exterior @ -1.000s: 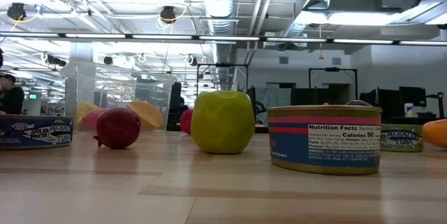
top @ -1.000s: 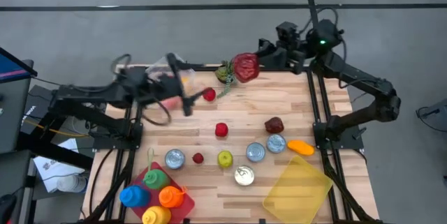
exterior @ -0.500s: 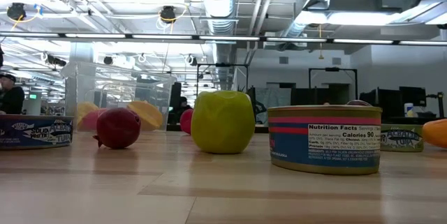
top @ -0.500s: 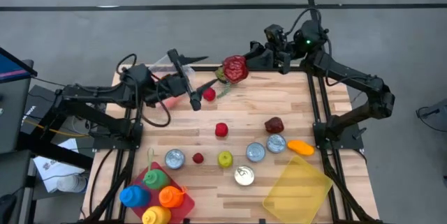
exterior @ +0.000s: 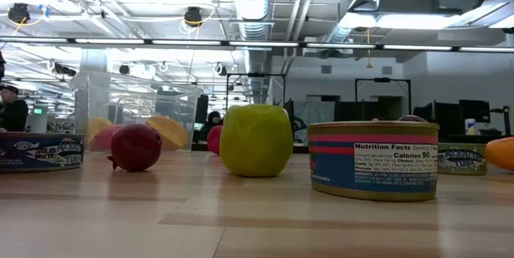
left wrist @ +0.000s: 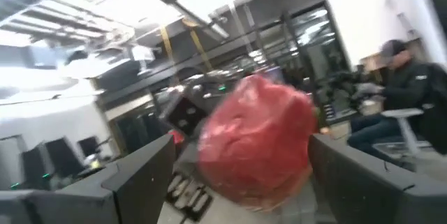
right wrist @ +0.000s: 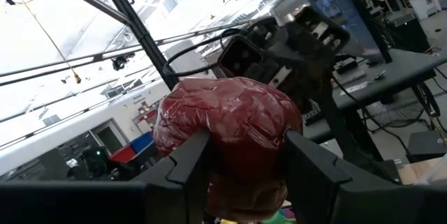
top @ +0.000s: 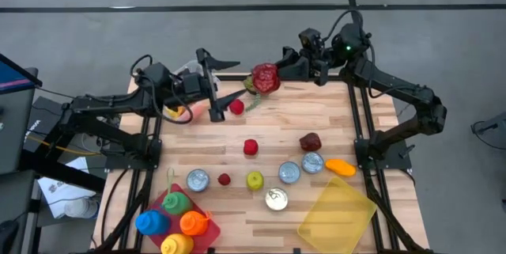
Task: Pick & Place Food Item
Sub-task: Put the top red apple into the transparent bin
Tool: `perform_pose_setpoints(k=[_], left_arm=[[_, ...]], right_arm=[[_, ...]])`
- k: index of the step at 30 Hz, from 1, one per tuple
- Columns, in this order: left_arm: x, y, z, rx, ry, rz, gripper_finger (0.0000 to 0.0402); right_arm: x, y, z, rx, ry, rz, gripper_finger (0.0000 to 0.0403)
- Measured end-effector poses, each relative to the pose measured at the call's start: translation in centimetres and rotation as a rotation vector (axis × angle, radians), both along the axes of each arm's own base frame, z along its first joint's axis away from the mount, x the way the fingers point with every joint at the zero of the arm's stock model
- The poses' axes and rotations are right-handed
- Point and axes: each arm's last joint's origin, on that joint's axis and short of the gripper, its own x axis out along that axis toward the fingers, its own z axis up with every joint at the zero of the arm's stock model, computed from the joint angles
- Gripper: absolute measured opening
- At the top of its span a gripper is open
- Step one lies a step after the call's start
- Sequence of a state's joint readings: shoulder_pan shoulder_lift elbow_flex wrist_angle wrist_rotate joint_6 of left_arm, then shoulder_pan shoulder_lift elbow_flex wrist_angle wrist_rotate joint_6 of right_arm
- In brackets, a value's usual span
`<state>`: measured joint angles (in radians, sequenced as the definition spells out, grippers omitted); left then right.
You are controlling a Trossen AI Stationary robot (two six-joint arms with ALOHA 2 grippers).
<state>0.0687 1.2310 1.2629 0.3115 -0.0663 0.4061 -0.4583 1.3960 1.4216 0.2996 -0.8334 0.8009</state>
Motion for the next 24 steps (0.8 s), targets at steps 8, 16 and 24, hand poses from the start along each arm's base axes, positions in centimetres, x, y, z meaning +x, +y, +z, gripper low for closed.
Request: perform_pose_setpoints(k=[8,16,24], left_arm=[[1.3,-0.1,-0.8,0.015,0.027,-0.02,0.0319],[1.6,-0.1,-1.0,0.008,0.024,-0.035,0.0319],[2.3,0.0,-1.5,0.009,0.034,-0.031,0.0319]], right_arm=[[0.0,0.0,-0.1,-0.005,0.001,-0.007,0.0146],[0.1,-0.1,-0.4,-0.011,0.029,-0.032,0.0146],[0.7,-0.2,-0.9,-0.004,0.044,-0.024,0.0146]])
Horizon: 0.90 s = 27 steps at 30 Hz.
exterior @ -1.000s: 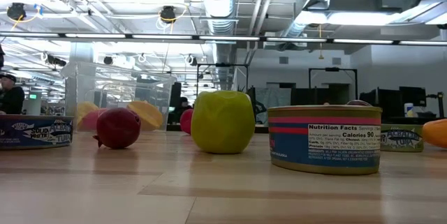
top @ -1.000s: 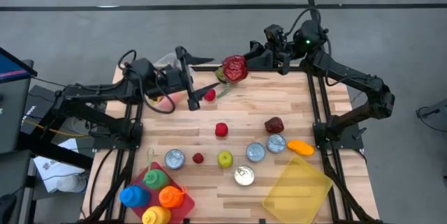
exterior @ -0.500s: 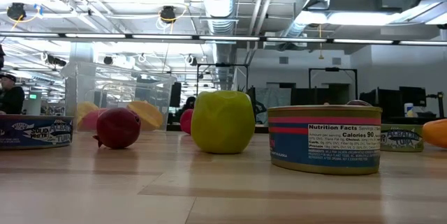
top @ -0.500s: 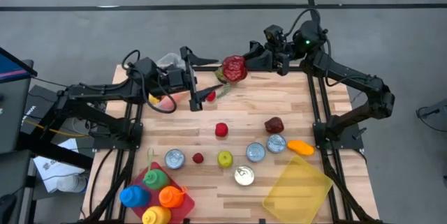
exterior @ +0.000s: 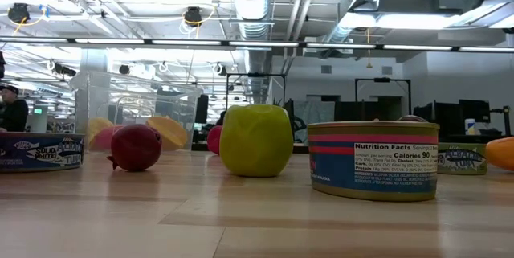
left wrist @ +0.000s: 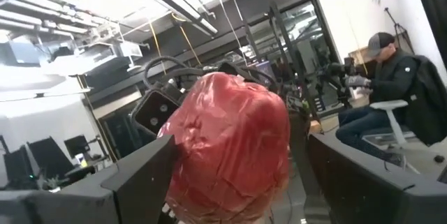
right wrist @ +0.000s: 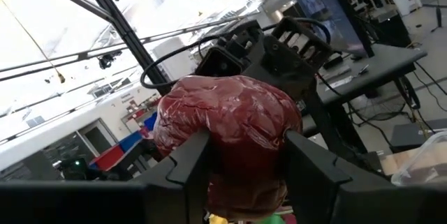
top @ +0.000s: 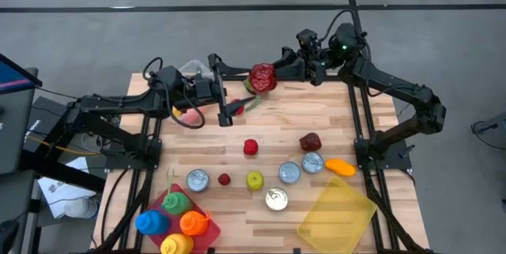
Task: Pick & Place Food Item
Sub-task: Put the top red apple into the transparent bin
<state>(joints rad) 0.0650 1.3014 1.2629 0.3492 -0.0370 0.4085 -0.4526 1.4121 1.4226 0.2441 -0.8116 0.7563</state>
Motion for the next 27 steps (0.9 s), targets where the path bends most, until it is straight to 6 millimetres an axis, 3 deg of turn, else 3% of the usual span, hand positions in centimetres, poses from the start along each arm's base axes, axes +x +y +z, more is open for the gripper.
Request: perform_pose_setpoints(k=[10,19,27], left_arm=[[0.1,0.2,-0.2,0.014,0.022,0.029,0.0319],[0.4,0.4,-0.6,0.019,0.058,0.036,0.0318],[0.4,0.3,-0.7,0.021,0.065,0.034,0.0271]], right_arm=[[1.7,-0.1,-1.4,0.024,0.046,0.022,0.0146],[1.8,0.1,-1.6,0.021,0.052,0.028,0.0146],[1.9,0.3,-1.6,0.014,0.056,0.066,0.0146]])
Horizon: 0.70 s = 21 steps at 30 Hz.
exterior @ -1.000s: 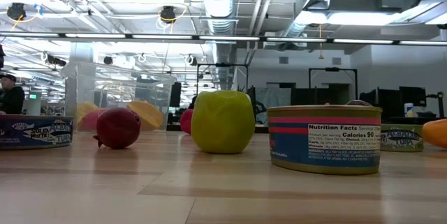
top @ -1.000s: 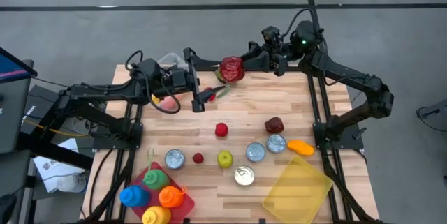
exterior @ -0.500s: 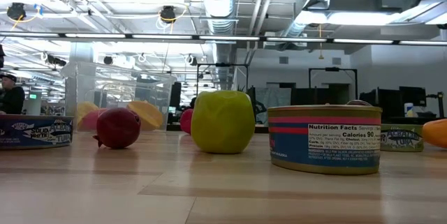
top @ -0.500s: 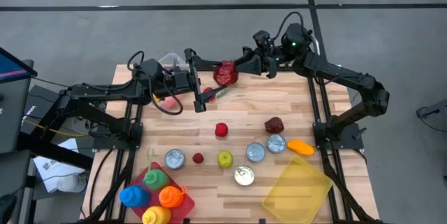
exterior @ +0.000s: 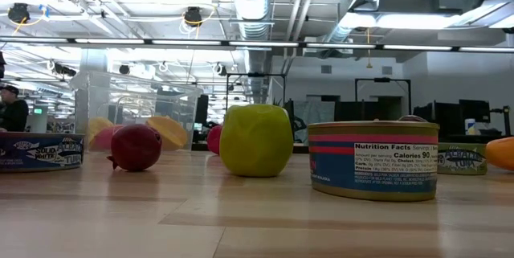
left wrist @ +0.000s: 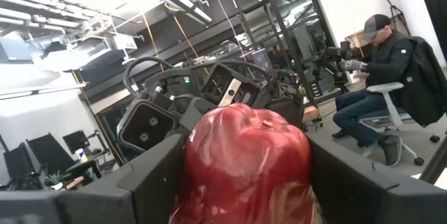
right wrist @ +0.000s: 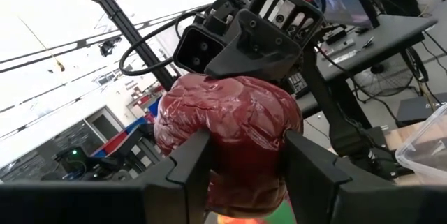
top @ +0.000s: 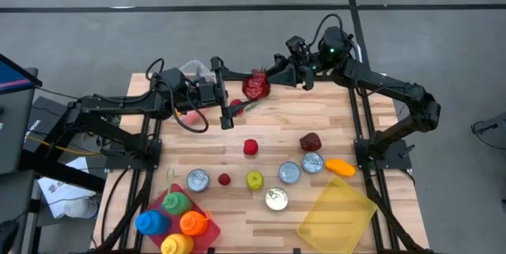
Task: Pick & Place Food Item
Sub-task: Put the top red apple into the transparent bin
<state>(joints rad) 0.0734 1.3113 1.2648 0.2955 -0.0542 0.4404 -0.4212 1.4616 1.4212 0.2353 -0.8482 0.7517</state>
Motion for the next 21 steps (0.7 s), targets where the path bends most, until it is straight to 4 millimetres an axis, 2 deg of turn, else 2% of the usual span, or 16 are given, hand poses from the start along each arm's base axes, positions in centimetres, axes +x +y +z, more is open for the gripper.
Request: perform_pose_setpoints(k=[4,7,16,21], left_arm=[[0.0,0.0,0.0,0.001,-0.001,-0.001,0.0259],[0.0,0.0,0.0,0.0,0.0,0.0,0.0259],[0.0,0.1,-0.2,0.033,0.016,0.034,0.0261],[-0.6,0.2,0.1,0.057,0.024,0.08,0.0263]], right_arm=[[0.0,0.0,0.0,-0.001,0.0,0.006,0.0151],[-0.1,-0.2,0.0,-0.002,0.001,0.003,0.0171],[-0.5,-0.4,0.2,-0.014,-0.007,0.028,0.0314],[-1.5,-1.6,0.6,0.028,0.014,0.015,0.0367]])
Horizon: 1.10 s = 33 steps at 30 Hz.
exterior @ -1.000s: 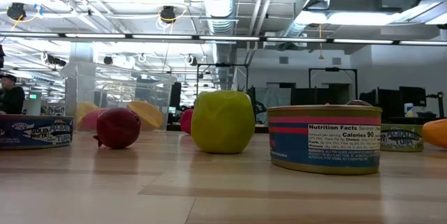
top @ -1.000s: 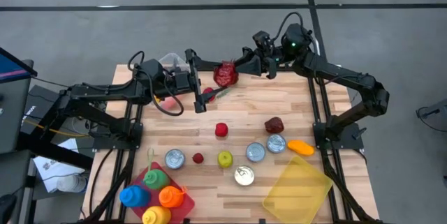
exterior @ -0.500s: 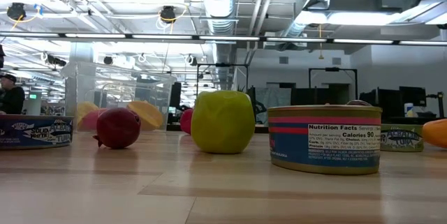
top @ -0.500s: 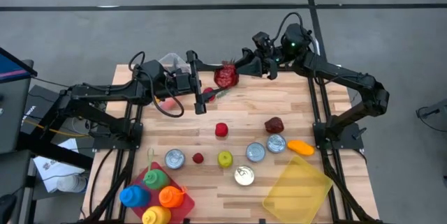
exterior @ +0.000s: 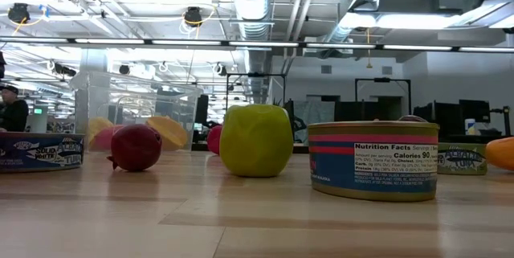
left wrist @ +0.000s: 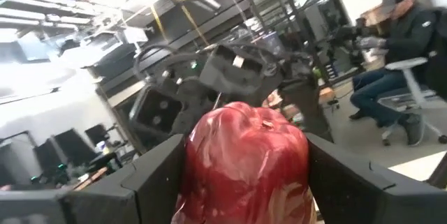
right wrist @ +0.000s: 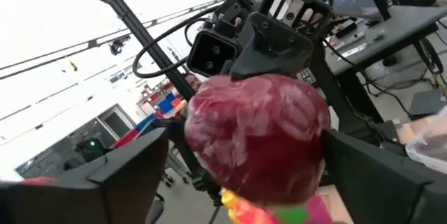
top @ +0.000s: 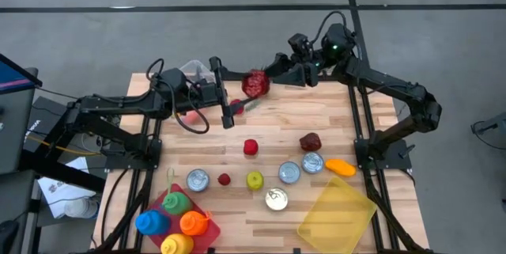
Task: Pick & Place Food Item
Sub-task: Put the top red apple into the transparent bin
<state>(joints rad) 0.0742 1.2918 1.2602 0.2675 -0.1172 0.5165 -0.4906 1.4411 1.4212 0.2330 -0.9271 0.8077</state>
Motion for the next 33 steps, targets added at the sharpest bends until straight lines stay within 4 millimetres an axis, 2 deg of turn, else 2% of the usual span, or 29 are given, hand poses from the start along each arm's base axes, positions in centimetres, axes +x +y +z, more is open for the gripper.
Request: perform_pose_setpoints(k=[3,6,9,13,16,20,26,28,33], left_arm=[[-1.0,0.2,0.6,0.019,-0.006,0.098,0.0263],[-2.0,0.5,1.0,0.033,0.018,0.228,0.0262],[-3.0,1.1,0.8,0.027,0.098,0.471,0.0263],[-4.5,2.5,-0.6,-0.007,0.297,0.807,0.0265],[-5.4,3.7,-2.4,-0.104,0.398,0.976,0.0266],[-7.3,5.9,-4.8,-0.416,0.416,1.036,0.0266],[-10.1,8.4,-8.5,-0.892,0.601,1.123,0.0266],[-10.5,8.9,-9.0,-0.973,0.639,1.132,0.0266],[-11.0,10.3,-10.9,-1.014,0.657,1.184,0.0266]], right_arm=[[-1.3,-0.8,0.5,0.002,0.014,-0.021,0.0375],[-2.3,-2.0,0.0,0.019,0.078,-0.077,0.0374],[-3.5,-2.7,-0.7,0.009,0.156,-0.134,0.0371],[-5.3,-3.0,-1.8,-0.045,0.276,-0.247,0.0367],[-5.9,-2.9,-2.4,-0.078,0.348,-0.3,0.0364],[-6.1,-2.6,-2.6,-0.102,0.377,-0.314,0.036],[-5.8,-2.1,-2.7,-0.107,0.381,-0.296,0.0354],[-5.6,-1.9,-2.7,-0.109,0.381,-0.288,0.0353],[-5.4,-1.6,-2.6,-0.115,0.377,-0.273,0.0352]])
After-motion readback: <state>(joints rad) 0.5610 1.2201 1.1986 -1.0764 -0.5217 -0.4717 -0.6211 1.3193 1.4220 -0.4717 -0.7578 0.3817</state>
